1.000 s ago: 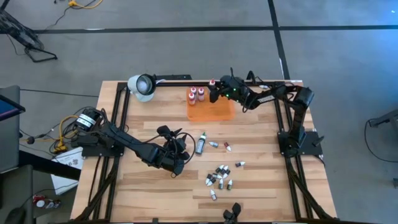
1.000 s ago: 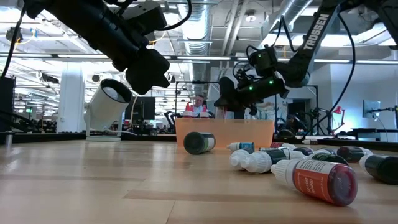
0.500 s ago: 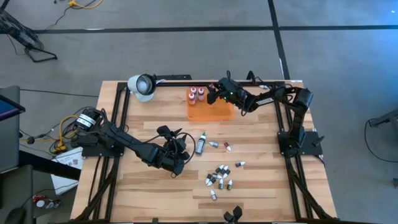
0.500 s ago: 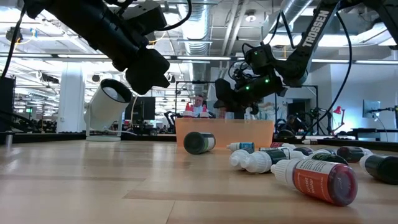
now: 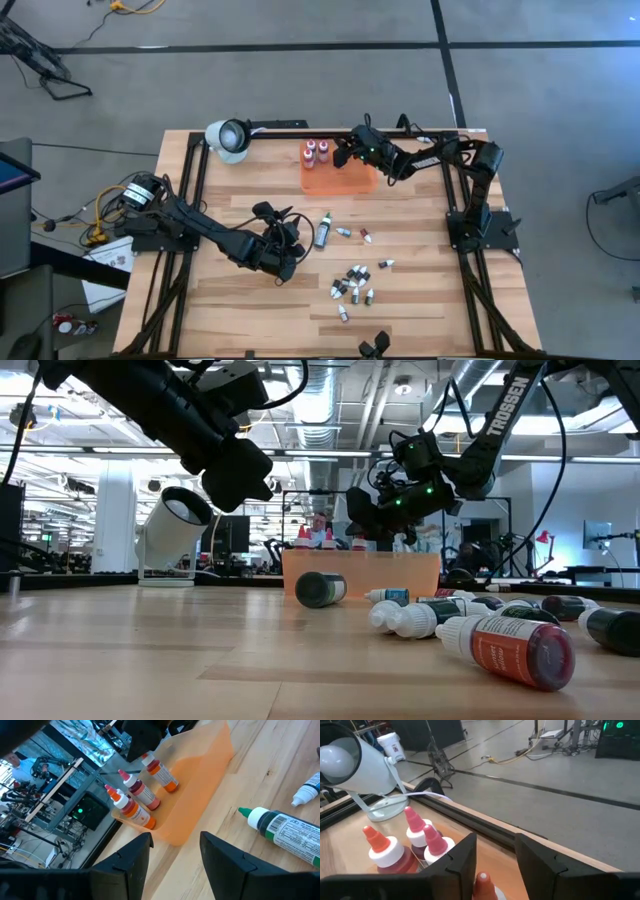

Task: Pick & Place food coloring
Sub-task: Put the large orange coloring bottle into the orange bin

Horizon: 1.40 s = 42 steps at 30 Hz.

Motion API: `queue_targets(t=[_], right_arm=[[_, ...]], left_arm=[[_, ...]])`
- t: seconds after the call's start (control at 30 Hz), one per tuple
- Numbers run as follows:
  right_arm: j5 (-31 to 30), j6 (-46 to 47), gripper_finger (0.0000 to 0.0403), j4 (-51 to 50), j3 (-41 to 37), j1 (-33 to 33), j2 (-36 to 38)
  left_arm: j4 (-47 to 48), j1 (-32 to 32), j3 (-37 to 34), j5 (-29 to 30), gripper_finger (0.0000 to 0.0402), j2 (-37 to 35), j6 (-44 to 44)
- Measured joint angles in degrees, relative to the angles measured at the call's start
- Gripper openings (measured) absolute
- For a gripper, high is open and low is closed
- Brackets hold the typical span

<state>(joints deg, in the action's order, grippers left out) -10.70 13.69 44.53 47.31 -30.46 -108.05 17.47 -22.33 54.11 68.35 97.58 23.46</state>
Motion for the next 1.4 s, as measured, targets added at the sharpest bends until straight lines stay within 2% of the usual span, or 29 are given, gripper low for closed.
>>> queue_targets(t=[0.77, 0.97, 1.4], right_arm=[[0.3, -0.7, 0.0123, -0.7, 0.0, 0.8, 0.0], [1.4, -1.7, 0.0124, 1.7, 0.0, 0.8, 0.0], [1.7, -3.7, 0.0124, 1.2, 2.3, 0.3, -0.1]], left_arm=[[-0.2, 0.0, 0.0, 0.0, 0.0169, 0.0, 0.0], [-0.2, 0.0, 0.0, 0.0, 0.0169, 0.0, 0.0], [-0.2, 0.0, 0.0, 0.0, 0.0169, 0.0, 0.0]])
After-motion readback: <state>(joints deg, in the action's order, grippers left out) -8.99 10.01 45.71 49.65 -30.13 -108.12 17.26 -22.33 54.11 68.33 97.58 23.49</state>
